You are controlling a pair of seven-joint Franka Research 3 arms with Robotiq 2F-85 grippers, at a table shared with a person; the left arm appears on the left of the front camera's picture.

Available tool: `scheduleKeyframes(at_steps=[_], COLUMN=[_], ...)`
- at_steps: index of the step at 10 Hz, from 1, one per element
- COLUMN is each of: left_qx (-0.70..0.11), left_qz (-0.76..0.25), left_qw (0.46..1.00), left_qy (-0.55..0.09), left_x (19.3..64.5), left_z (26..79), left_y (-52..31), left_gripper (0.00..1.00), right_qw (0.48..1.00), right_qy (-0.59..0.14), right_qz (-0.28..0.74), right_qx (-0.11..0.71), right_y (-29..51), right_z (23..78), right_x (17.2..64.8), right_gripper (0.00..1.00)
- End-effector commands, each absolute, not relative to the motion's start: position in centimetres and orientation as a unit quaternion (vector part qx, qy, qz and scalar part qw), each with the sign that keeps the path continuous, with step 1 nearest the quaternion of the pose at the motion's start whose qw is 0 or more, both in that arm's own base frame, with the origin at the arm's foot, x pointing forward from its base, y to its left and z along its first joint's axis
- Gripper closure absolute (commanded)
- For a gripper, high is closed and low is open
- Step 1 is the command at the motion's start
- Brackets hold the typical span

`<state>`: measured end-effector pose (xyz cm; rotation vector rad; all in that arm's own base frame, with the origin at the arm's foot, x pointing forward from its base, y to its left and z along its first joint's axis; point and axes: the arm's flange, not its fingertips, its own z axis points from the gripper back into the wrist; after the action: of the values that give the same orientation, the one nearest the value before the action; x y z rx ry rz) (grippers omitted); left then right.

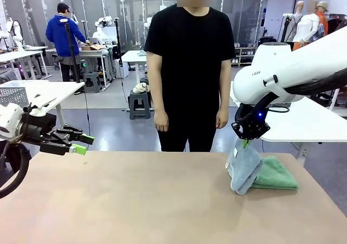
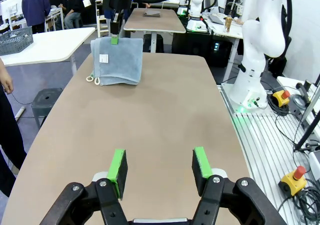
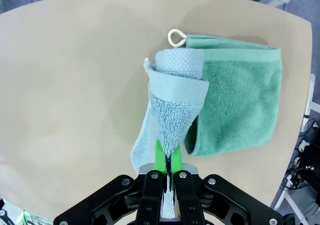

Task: Fold the towels and place them in the basket.
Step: Stack the folded Towel with hook on the right side of the table.

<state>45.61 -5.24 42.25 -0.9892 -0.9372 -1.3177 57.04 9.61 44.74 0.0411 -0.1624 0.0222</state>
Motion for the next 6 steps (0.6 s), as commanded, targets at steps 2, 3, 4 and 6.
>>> scheduleKeyframes(at_steps=[2, 3, 4, 6], left_qx=[-0.426, -0.426, -0.426, -0.426], left_qz=[-0.561, -0.561, -0.561, -0.561], left_qw=[0.582, 0.582, 0.582, 0.582], left_qy=[-0.407, -0.407, -0.407, -0.407], left_x=[45.6, 45.6, 45.6, 45.6], left_z=[42.5, 42.5, 42.5, 42.5], left_y=[-5.3, -5.3, -5.3, -5.3], left_gripper=[0.33, 0.33, 0.33, 0.33], right_qw=[0.994, 0.994, 0.994, 0.994], right_qy=[-0.097, -0.098, -0.096, -0.092], right_qz=[0.020, 0.020, 0.023, 0.033], right_qx=[0.049, 0.049, 0.046, 0.041], right_y=[7.9, 7.7, 7.3, 6.2], right_z=[44.8, 44.7, 44.5, 44.2], right_x=[59.1, 59.6, 60.3, 61.2], right_gripper=[0.95, 0.95, 0.95, 0.95])
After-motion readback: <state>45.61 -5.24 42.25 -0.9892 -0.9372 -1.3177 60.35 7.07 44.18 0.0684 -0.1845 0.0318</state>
